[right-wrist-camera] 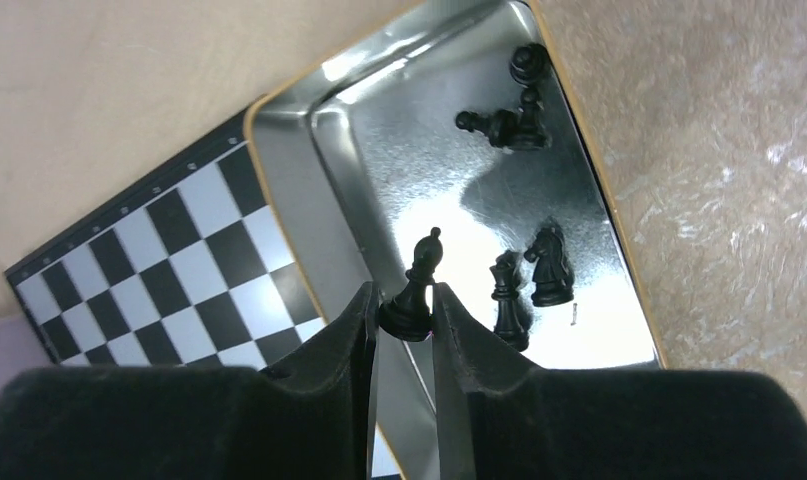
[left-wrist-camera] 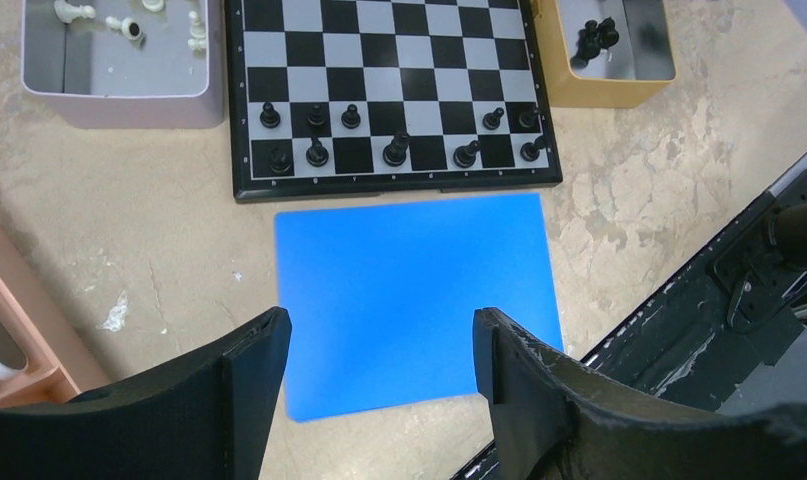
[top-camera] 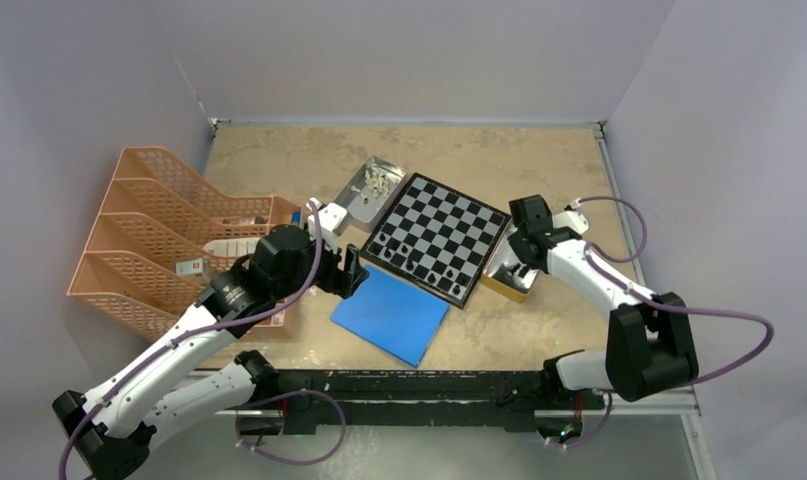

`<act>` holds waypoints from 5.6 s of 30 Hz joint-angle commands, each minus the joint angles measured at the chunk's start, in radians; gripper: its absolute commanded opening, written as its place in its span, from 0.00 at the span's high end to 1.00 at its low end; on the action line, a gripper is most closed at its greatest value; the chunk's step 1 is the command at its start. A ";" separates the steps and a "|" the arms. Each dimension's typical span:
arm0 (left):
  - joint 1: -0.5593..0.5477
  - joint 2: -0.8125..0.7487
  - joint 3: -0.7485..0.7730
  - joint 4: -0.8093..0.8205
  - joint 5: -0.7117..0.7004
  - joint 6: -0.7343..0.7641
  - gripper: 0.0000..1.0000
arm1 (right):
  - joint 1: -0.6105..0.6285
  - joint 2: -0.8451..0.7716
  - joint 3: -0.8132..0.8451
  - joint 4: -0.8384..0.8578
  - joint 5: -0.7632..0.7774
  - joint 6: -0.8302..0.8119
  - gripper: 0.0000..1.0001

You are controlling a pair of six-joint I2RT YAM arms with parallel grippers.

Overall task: Set up the chess pieces on the board
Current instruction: Pick up the chess piece from the storage box, then place the chess piece on the chessboard.

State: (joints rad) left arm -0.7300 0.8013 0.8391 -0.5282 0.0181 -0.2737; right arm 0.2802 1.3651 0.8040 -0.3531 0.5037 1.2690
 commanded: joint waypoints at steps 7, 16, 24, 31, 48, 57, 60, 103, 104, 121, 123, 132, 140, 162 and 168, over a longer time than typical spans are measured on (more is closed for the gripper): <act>0.006 0.097 0.076 -0.017 0.020 -0.091 0.35 | -0.006 -0.214 -0.037 0.214 -0.053 -0.352 1.00; 0.077 0.242 0.233 0.010 0.203 -0.140 0.35 | 0.003 -0.492 -0.197 0.602 -0.569 -0.671 0.97; 0.094 0.359 0.379 0.124 0.431 -0.134 0.42 | 0.109 -0.552 -0.312 0.929 -0.973 -0.764 0.92; 0.096 0.371 0.374 0.271 0.641 -0.136 0.48 | 0.260 -0.598 -0.387 1.147 -1.110 -0.771 0.89; 0.096 0.462 0.309 0.465 0.987 -0.228 0.59 | 0.280 -0.605 -0.416 1.268 -1.228 -0.730 0.87; 0.096 0.518 0.331 0.462 1.045 -0.245 0.66 | 0.286 -0.544 -0.393 1.270 -1.244 -0.723 0.87; 0.096 0.527 0.340 0.429 1.053 -0.222 0.68 | 0.287 -0.538 -0.391 1.274 -1.240 -0.724 0.87; 0.096 0.600 0.405 0.275 1.040 -0.122 0.76 | 0.301 -0.476 -0.437 1.315 -1.260 -0.714 0.88; 0.096 0.604 0.407 0.275 1.041 -0.122 0.76 | 0.302 -0.473 -0.438 1.316 -1.262 -0.716 0.88; 0.095 0.613 0.415 0.217 0.950 -0.064 1.00 | 0.301 -0.485 -0.439 1.251 -1.186 -0.732 0.69; 0.096 0.602 0.416 0.209 0.891 -0.055 1.00 | 0.301 -0.500 -0.435 1.212 -1.146 -0.740 0.58; 0.089 0.564 0.415 0.174 0.521 -0.038 1.00 | 0.301 -0.624 -0.432 1.000 -0.926 -0.776 0.01; -0.002 0.574 0.383 0.194 0.081 -0.048 1.00 | 0.301 -0.795 -0.401 0.796 -0.682 -0.785 0.01; -0.058 0.689 0.080 0.579 -0.262 -0.094 1.00 | 0.301 -0.947 -0.381 0.656 -0.548 -0.795 0.01; -0.057 0.719 0.063 0.598 -0.247 -0.107 1.00 | 0.301 -0.955 -0.380 0.637 -0.536 -0.801 0.01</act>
State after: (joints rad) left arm -0.7860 1.5131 0.9173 -0.0166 -0.2226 -0.3603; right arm 0.5777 0.4240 0.3866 0.2714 -0.0612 0.4873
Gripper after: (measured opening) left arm 0.067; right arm 0.987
